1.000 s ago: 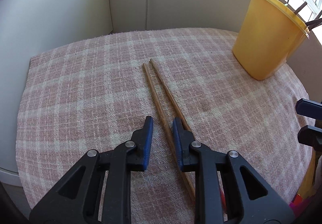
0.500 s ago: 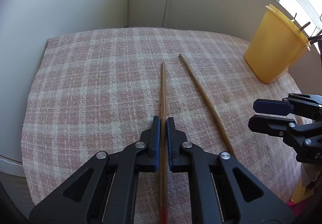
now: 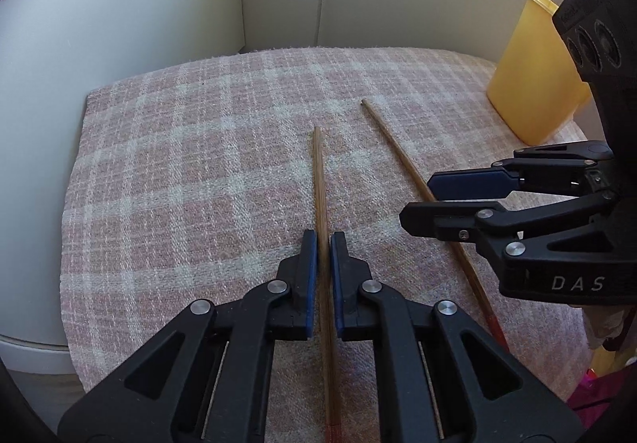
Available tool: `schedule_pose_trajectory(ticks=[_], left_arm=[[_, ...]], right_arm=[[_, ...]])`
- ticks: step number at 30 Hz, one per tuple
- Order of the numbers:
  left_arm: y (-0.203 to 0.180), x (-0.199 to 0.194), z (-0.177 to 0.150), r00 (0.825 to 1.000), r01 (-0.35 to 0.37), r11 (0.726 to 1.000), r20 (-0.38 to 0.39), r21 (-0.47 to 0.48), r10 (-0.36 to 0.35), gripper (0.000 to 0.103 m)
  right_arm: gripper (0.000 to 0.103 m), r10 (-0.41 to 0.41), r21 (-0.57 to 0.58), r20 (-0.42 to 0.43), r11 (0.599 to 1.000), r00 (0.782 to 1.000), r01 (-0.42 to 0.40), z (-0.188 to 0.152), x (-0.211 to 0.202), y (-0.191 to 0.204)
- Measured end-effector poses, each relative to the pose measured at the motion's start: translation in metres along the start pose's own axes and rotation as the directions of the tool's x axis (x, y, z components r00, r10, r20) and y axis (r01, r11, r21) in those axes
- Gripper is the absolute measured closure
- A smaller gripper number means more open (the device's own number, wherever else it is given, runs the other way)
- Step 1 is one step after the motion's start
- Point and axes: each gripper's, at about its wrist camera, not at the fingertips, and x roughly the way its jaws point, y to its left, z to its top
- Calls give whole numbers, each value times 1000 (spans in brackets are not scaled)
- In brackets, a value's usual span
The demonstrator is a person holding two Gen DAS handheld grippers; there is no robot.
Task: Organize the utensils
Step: 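Move both tools to the last two wooden chopsticks and grasp one each, then lift the last wooden chopsticks and carry them over the yellow container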
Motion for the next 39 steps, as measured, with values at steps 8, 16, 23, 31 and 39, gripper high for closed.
schedule_pose_trajectory(ticks=[8,16,23,31,39], left_arm=[[33,-29,-13,998,43,994,54,-100,-38,98],[54,-80,-18,988,79,988,142,-133,-60,98],[56,-118,-10,972,125,982,217,-138,-93,98],[28,-140,0,952,147,985,282,-89,-116,98],[-8,-153,20,904,205,977,395,-66,-163,98]], right_arm=[[97,-15,-25,-1,1000,1000,15,6,9,-4],[98,39,-7,46,999,998,-38,-5,-20,-9],[98,44,-53,136,998,990,-37,-21,-67,-5],[98,44,-109,288,994,957,-13,-45,-134,-1],[98,46,-96,412,995,910,-7,-64,-190,-9]])
